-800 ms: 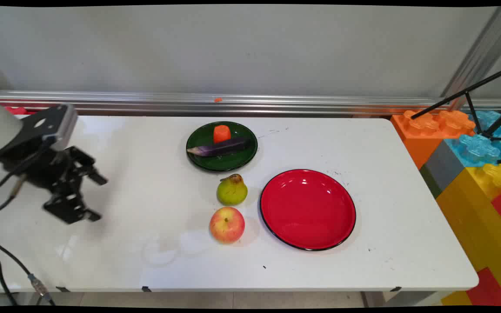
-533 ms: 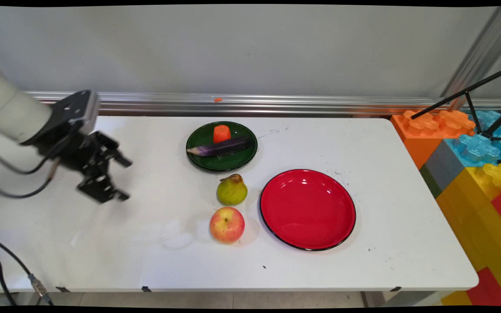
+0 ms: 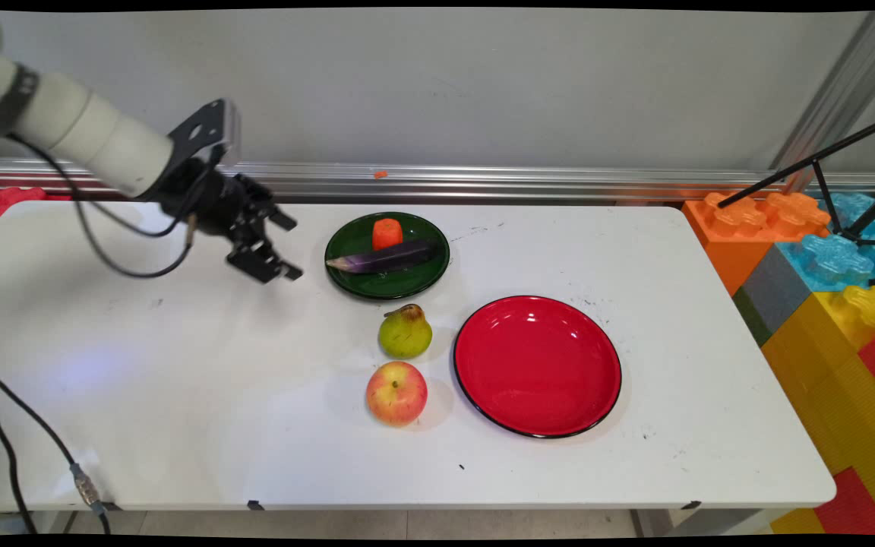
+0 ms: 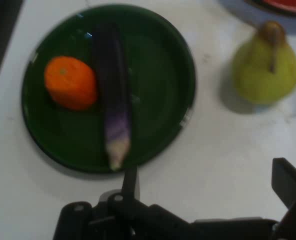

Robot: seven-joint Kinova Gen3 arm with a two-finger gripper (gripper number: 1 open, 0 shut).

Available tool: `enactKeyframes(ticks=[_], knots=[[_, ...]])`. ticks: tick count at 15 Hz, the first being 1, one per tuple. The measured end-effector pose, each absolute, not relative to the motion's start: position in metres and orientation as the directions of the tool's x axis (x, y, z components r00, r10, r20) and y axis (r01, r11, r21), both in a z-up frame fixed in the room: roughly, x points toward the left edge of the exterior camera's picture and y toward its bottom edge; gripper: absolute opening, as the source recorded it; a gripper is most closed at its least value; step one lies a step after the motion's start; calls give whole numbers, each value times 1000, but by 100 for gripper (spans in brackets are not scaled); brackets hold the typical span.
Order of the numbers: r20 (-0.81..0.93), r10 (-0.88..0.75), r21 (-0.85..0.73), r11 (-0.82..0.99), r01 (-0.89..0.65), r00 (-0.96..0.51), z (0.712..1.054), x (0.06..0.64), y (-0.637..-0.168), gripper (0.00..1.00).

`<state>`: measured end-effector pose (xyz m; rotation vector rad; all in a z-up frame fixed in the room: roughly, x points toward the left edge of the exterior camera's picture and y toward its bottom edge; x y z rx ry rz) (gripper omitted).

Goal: Pick up the mandarin from the green plate

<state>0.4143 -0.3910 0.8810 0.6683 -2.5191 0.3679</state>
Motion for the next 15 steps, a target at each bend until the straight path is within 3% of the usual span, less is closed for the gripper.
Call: enactKeyframes(ticks=[15], knots=[[507,-311,-129,895,-427,-804,839,414,-551,100]])
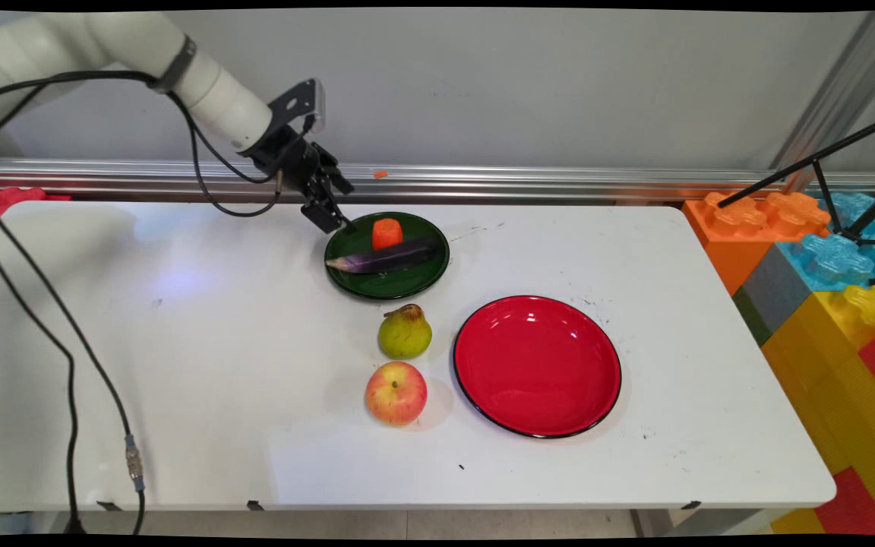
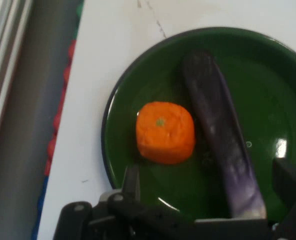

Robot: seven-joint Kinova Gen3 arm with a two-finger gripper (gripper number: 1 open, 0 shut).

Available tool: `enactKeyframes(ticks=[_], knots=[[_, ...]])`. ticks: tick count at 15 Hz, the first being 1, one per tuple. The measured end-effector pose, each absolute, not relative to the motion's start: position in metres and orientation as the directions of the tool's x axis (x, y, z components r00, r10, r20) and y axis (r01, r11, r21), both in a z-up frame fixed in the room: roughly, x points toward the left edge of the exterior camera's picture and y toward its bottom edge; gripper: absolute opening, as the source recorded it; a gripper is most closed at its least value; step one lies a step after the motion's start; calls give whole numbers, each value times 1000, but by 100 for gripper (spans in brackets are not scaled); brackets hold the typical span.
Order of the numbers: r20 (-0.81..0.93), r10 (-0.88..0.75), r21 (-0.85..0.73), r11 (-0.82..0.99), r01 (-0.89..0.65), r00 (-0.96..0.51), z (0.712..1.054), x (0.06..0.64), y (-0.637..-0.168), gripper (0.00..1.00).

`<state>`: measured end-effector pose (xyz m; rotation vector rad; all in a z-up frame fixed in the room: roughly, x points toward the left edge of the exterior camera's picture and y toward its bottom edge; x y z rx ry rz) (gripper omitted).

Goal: Pick up the mandarin from the green plate

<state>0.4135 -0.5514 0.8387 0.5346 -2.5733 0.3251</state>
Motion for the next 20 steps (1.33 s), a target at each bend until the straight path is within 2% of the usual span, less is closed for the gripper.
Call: enactKeyframes(ticks=[10,20], knots=[[490,-365,-17,904,-427,-792,805,416,-610,100],[490,-374,21,908,-418,-788,790,412,-634,100]])
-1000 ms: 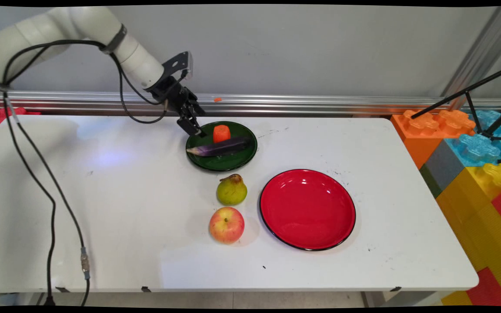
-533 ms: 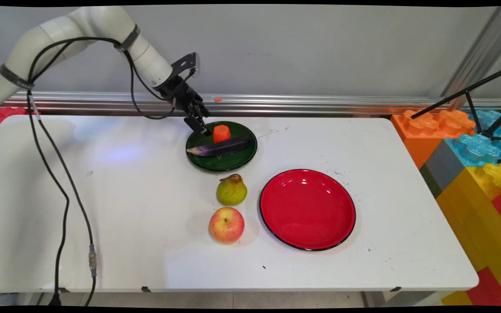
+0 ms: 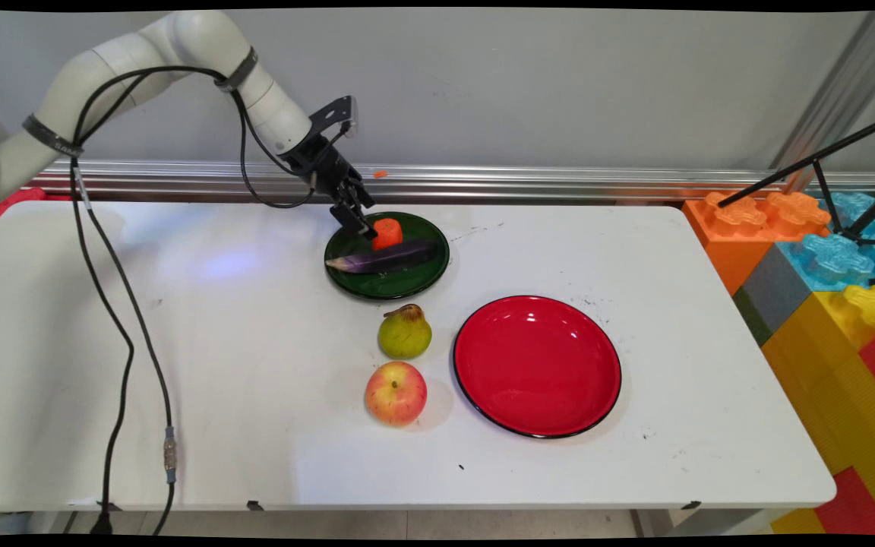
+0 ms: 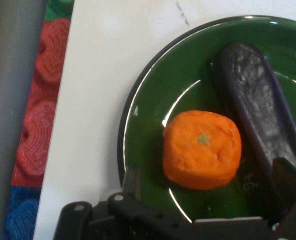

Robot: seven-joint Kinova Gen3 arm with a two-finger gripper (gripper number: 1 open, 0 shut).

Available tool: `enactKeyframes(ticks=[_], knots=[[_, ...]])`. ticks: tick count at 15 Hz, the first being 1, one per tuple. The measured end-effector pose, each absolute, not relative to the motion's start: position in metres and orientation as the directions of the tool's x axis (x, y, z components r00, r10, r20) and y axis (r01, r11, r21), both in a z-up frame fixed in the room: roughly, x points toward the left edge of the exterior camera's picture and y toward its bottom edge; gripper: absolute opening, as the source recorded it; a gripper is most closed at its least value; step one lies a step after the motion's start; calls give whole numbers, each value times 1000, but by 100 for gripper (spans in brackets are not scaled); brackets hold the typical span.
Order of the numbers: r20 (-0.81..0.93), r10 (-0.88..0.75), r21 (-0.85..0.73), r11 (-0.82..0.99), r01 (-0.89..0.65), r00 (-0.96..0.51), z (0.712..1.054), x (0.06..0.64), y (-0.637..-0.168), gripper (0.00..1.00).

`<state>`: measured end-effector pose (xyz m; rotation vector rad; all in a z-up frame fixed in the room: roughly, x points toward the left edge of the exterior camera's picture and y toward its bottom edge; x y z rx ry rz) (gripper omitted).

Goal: Pick up the mandarin from the green plate, then place the picked object on the table

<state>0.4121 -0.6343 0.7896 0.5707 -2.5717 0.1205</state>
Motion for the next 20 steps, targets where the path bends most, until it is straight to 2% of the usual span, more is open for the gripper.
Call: enactKeyframes(ticks=[9,10,20], knots=[[487,-365,27,914,-404,-793,782,408,-641,100],[487,-364,29,915,-402,-794,781,408,-642,0],[491,-376,37,910,-412,-786,784,406,-640,0]])
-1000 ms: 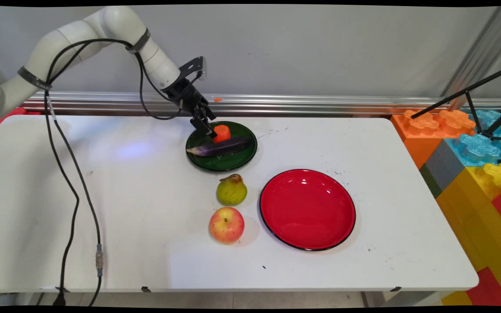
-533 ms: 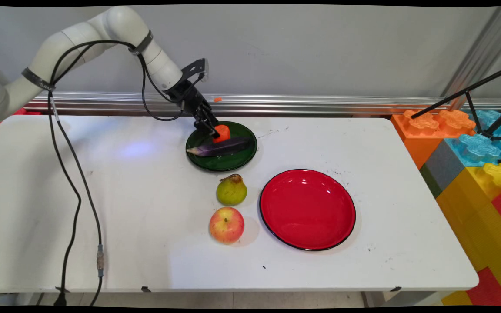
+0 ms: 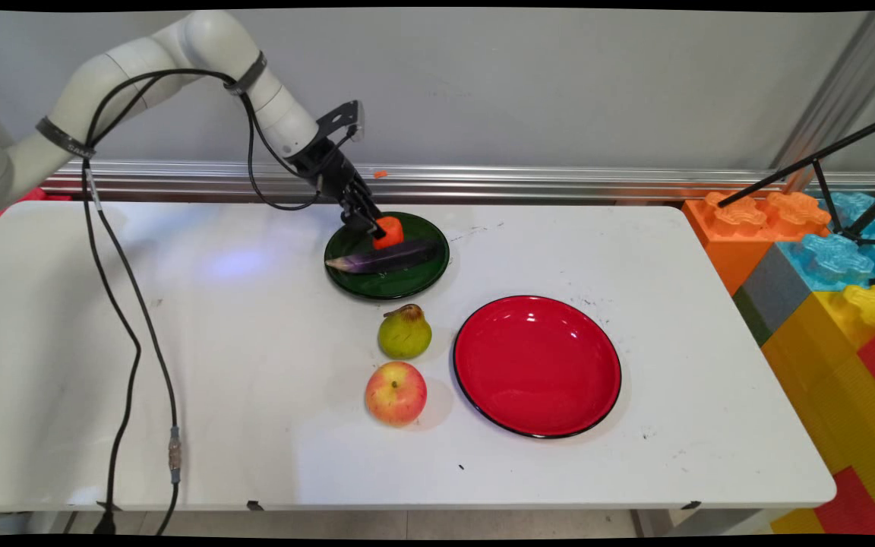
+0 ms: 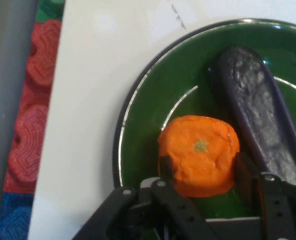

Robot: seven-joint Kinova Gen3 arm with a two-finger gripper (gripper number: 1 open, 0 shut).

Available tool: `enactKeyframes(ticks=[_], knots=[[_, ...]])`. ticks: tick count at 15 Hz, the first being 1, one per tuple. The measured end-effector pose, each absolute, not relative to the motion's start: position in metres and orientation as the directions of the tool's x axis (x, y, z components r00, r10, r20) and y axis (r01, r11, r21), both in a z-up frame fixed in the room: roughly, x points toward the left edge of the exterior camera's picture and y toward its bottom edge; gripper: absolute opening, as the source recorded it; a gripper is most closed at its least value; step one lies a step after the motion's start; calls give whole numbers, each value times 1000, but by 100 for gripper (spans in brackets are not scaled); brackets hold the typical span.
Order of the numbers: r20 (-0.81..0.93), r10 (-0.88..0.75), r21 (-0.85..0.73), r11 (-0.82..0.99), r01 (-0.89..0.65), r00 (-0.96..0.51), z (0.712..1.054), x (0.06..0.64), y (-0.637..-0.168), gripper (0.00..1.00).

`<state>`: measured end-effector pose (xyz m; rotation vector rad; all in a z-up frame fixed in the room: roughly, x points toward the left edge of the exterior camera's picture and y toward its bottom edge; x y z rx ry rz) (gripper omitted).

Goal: Place the picked object on the table

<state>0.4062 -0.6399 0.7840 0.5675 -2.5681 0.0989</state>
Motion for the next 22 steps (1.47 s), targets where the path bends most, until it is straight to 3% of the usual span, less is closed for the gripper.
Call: enactKeyframes(ticks=[11,22], knots=[[579,-488,46,820,-571,-653,860,407,-610,0],[555,-447,100,873,-478,-702,921,417,-510,0]])
